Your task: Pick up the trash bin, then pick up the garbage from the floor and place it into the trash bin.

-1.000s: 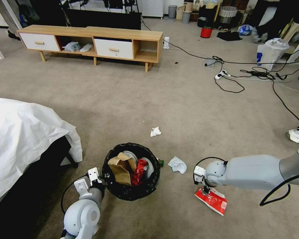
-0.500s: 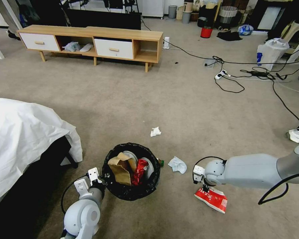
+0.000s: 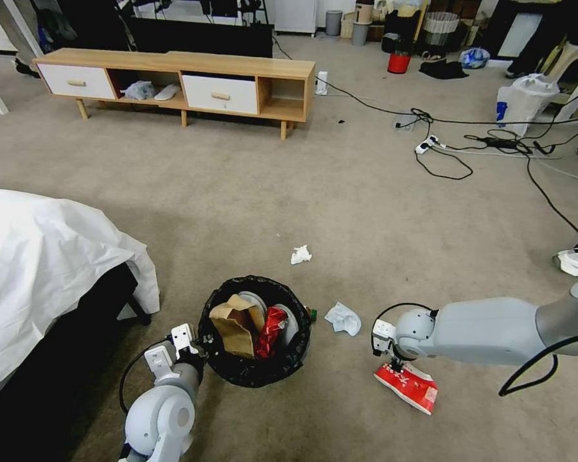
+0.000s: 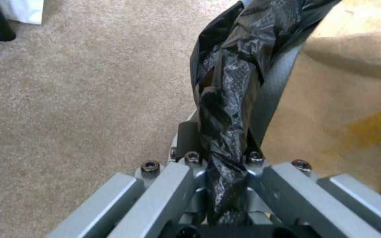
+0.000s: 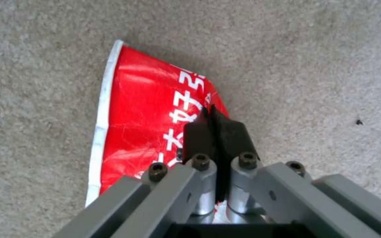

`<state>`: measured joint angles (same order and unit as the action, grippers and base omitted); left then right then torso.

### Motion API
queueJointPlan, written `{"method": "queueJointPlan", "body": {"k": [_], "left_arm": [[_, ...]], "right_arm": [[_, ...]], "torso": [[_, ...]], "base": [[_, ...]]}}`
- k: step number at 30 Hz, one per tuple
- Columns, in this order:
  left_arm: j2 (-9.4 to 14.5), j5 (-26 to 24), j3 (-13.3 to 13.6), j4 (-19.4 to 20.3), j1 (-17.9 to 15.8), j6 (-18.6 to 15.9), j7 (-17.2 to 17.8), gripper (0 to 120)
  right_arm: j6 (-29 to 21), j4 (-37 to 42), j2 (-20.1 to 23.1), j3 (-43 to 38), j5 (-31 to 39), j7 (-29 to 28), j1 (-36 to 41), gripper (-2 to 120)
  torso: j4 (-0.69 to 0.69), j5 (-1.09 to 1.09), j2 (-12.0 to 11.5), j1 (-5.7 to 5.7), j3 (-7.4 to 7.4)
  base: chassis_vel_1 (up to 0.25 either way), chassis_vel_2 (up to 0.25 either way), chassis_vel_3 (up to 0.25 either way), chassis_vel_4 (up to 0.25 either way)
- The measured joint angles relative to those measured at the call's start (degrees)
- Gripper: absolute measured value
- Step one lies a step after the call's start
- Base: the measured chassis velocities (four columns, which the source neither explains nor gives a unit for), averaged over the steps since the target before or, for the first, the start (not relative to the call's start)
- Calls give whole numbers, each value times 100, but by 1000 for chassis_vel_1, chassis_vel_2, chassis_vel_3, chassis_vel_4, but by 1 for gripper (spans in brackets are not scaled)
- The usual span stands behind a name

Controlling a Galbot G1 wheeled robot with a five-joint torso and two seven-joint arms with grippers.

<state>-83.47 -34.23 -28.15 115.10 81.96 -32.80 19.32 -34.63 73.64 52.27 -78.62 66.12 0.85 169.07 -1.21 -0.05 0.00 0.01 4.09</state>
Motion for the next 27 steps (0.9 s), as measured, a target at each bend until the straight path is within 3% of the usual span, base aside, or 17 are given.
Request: {"method": "queueJointPlan", "body": {"k": [27], "left_arm": [[136,37,86,-32,-22,0,-6,2]], "right_arm": [[-323,974,-542,-546,266,-530,-41,0]], "torso": [[-1,-1,0,0,1]], "base": [[0,0,0,0]]}}
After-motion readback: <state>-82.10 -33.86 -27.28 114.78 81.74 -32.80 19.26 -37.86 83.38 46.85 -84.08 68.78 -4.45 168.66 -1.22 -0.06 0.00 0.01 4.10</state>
